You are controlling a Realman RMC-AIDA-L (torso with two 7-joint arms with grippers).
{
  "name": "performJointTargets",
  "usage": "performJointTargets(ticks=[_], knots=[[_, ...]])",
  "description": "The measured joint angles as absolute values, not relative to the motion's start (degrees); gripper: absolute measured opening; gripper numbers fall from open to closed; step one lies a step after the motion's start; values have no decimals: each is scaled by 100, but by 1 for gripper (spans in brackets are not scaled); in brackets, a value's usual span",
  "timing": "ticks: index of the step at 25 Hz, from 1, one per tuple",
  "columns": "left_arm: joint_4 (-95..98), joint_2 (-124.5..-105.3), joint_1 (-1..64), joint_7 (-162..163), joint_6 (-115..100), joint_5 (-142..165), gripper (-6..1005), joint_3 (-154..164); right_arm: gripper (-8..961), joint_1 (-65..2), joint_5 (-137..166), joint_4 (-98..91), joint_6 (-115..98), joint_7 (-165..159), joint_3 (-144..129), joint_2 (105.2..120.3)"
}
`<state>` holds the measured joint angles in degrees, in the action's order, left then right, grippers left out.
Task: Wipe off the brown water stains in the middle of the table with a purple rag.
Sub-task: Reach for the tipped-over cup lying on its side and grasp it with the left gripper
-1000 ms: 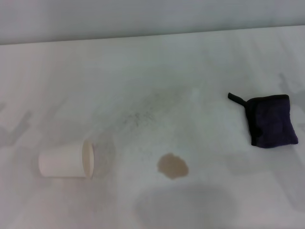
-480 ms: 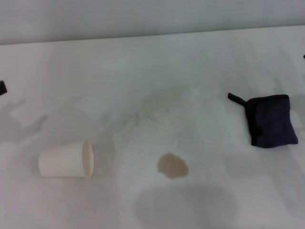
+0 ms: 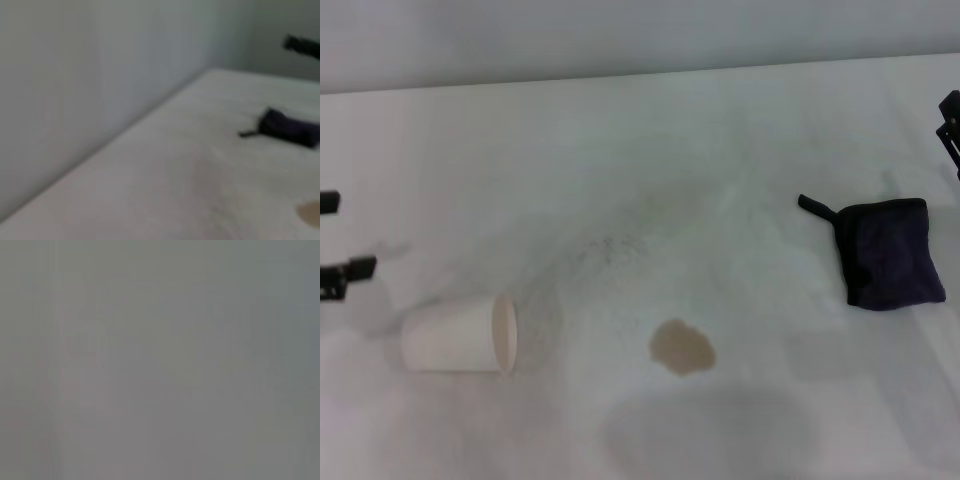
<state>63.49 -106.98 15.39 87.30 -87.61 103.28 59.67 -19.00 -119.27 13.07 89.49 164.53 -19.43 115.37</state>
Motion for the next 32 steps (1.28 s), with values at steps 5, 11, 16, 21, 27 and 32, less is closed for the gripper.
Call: performJointTargets(ticks=[5,11,16,21,27,32], knots=[[6648,-10784,1736,8843,-9112,11071,878,5993,853,-1888,-11927,1422,9088,16439,-1927,11539],[6940,-11078,2084,8734,-9437,12379,878,6010,853,-1874,-11926,1480,9113,16401,-1917,11540],[6962,-11274,2242,8389,-9436,12737,877,6024,852,-1863,-11926,1542,9130,16393,-1917,11540],[6921,-11493,2425,8063,-9424,13163,877,6079,852,-1871,-11926,1557,9143,16391,-1921,11540],[6796,-11614,2575,7810,-9399,13420,878,6081,852,-1905,-11927,1563,9139,16391,-1925,11540],[6586,-11664,2685,7585,-9237,13463,878,6080,852,-1918,-11927,1565,9118,16391,-1925,11540]])
